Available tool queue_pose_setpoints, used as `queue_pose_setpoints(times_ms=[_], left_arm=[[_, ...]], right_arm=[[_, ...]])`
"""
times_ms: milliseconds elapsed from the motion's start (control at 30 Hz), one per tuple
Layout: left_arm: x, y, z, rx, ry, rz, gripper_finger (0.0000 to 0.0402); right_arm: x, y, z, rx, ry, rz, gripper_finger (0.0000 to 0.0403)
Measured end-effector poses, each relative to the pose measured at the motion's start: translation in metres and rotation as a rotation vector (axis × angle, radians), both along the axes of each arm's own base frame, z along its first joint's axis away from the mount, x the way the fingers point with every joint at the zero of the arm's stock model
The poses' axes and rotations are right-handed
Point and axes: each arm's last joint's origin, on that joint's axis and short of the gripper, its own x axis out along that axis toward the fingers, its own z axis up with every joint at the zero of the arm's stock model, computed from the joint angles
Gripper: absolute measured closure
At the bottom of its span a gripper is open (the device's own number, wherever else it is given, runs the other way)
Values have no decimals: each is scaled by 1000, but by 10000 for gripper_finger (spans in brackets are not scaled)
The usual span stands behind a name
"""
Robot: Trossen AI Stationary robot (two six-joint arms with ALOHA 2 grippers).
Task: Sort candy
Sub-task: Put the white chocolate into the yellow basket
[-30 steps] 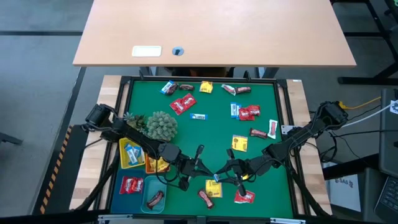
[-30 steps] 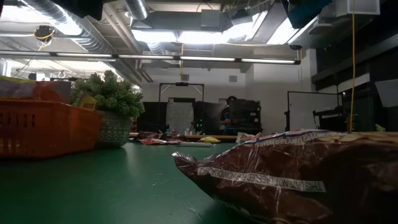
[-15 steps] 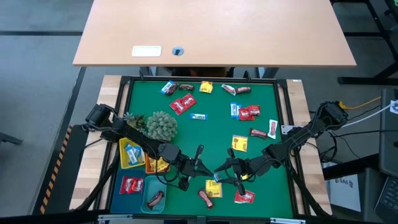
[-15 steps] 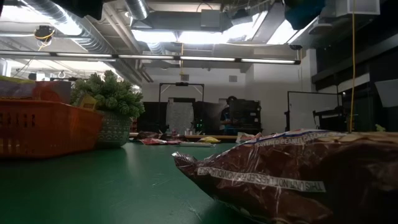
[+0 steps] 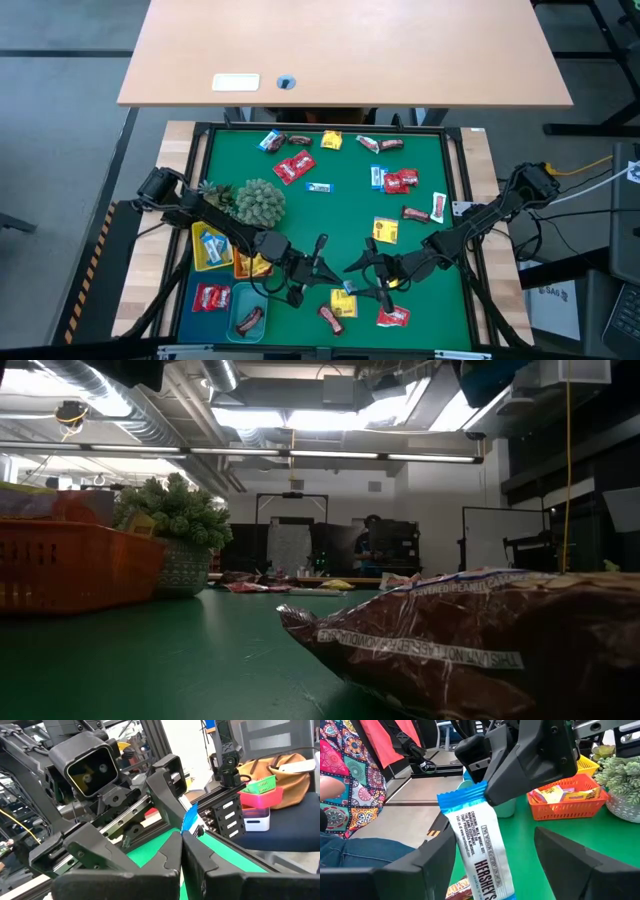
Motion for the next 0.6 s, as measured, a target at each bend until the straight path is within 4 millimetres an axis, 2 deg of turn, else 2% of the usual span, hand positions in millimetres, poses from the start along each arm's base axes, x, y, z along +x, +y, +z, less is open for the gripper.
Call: queue_pose_setpoints(times_ms=[300,600], left_arm=[[0,0,0,0,0,1,401],[-3,-6,-1,-1,11,-17,401]], right_arm=[[-1,-1,3,5,-8,3,138],[-12,-7,30,53,-88,31,139]])
